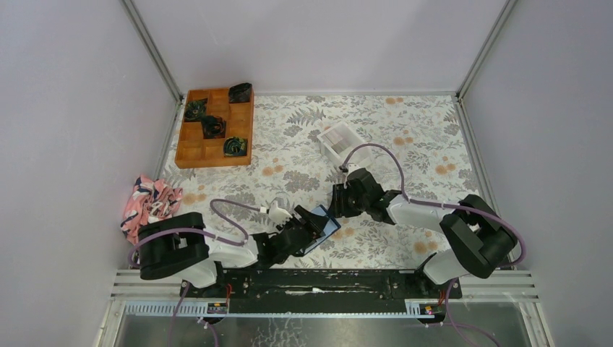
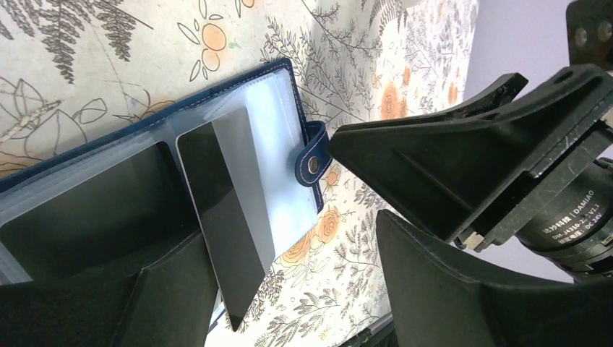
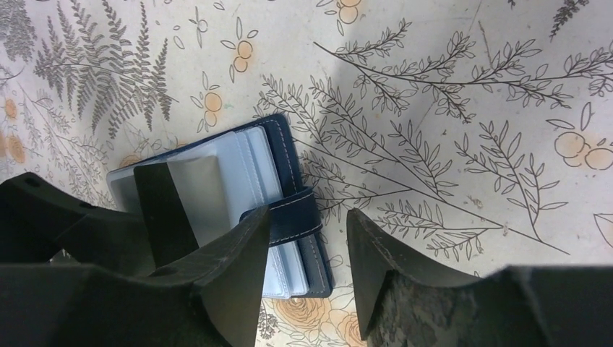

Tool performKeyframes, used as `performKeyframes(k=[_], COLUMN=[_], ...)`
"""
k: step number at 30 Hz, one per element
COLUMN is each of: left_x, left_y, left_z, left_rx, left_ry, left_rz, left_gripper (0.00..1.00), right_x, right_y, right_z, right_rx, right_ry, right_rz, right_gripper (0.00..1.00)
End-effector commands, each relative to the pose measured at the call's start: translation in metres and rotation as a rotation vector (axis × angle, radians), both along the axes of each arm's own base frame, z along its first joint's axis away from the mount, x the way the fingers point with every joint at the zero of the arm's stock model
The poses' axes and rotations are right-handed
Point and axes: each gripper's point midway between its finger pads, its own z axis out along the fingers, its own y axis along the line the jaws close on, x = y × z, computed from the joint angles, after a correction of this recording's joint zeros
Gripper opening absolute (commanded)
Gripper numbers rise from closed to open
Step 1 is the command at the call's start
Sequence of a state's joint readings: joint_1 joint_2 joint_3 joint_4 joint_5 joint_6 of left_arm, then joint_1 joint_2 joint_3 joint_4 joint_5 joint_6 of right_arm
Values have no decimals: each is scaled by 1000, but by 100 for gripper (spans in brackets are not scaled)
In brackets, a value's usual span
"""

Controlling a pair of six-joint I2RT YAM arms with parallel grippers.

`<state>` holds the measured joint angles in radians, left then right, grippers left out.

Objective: Put the credit cards into the card holder
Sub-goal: Insert the credit card into the card holder.

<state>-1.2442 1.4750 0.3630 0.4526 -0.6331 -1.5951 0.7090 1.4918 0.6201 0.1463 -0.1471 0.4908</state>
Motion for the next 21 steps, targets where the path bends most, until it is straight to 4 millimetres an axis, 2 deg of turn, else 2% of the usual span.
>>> performKeyframes(k=[1, 7, 12, 21], left_x=[-11, -10, -11, -12], left_y=[31, 32, 34, 32], left_z=[-34, -32, -32, -33], left_rx=[109, 92, 62, 28], left_ry=[27, 22, 28, 38], left_rz=[1, 9, 21, 21], left_gripper=[82, 82, 81, 79], right_x=[1, -3, -17, -58], right_y=[-2, 0, 1, 9], right_z=[16, 30, 39, 46], right_rx=[-8, -13, -36, -34], right_ry=[-61, -117, -158, -234], right_rz=[0, 4, 5, 40], right_gripper=[52, 53, 51, 45])
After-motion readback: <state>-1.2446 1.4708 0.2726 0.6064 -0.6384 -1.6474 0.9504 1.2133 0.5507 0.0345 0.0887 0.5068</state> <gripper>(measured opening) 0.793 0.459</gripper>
